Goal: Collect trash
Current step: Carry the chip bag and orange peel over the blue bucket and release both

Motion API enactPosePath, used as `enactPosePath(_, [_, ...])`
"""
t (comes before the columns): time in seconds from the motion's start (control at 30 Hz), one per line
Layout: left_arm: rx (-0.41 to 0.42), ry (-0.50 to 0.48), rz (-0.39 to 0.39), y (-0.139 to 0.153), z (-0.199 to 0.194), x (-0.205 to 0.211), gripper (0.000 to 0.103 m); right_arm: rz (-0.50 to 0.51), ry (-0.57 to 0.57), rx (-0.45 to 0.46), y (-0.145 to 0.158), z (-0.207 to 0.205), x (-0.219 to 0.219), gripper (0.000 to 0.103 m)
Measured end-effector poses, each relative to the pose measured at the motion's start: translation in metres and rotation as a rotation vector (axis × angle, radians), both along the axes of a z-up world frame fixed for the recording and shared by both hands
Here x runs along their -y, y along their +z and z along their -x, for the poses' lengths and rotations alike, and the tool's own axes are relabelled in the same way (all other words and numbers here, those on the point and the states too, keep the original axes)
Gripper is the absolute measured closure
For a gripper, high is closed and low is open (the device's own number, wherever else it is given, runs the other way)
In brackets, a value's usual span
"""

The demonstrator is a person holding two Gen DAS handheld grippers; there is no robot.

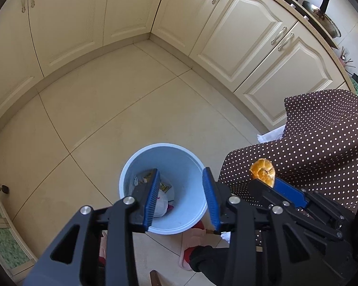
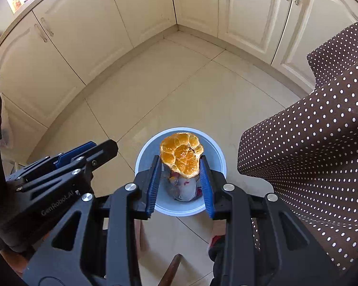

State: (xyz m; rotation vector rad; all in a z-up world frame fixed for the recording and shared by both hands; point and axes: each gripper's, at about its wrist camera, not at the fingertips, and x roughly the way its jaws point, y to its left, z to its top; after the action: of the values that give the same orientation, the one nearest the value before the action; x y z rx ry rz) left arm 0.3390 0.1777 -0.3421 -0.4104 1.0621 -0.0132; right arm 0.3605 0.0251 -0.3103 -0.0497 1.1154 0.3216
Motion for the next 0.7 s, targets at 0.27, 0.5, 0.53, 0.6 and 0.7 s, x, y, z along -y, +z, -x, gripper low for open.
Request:
enactPosePath(0.27, [-0.003,0.014,-0.019,0.000,0.001,-0.004,0.064,-0.001,-0.008,0.018,0.003,-0.003,0.005,0.070])
enactPosePath(0.5, [0.002,0.017,-0.041,0.002,0.002,-0.004,0.062,-0.009,-0.023,0.037,0.004,-0.007,0.008,0.069])
enactPosePath(0.53, [0.003,0.017,-0.042,0.002,0.002,-0.005,0.062,-0.010,-0.025,0.040,0.004,-0.007,0.008,0.068])
enactPosePath(0.6, [0.005,0.017,-0.044,0.002,0.003,-0.004,0.061,-0.009,-0.029,0.046,0.005,-0.008,0.010,0.059])
enactPosePath(0.7, [0.008,0.018,-0.048,0.003,0.004,-0.005,0.061,-0.002,-0.027,0.060,0.007,-0.008,0.012,0.058])
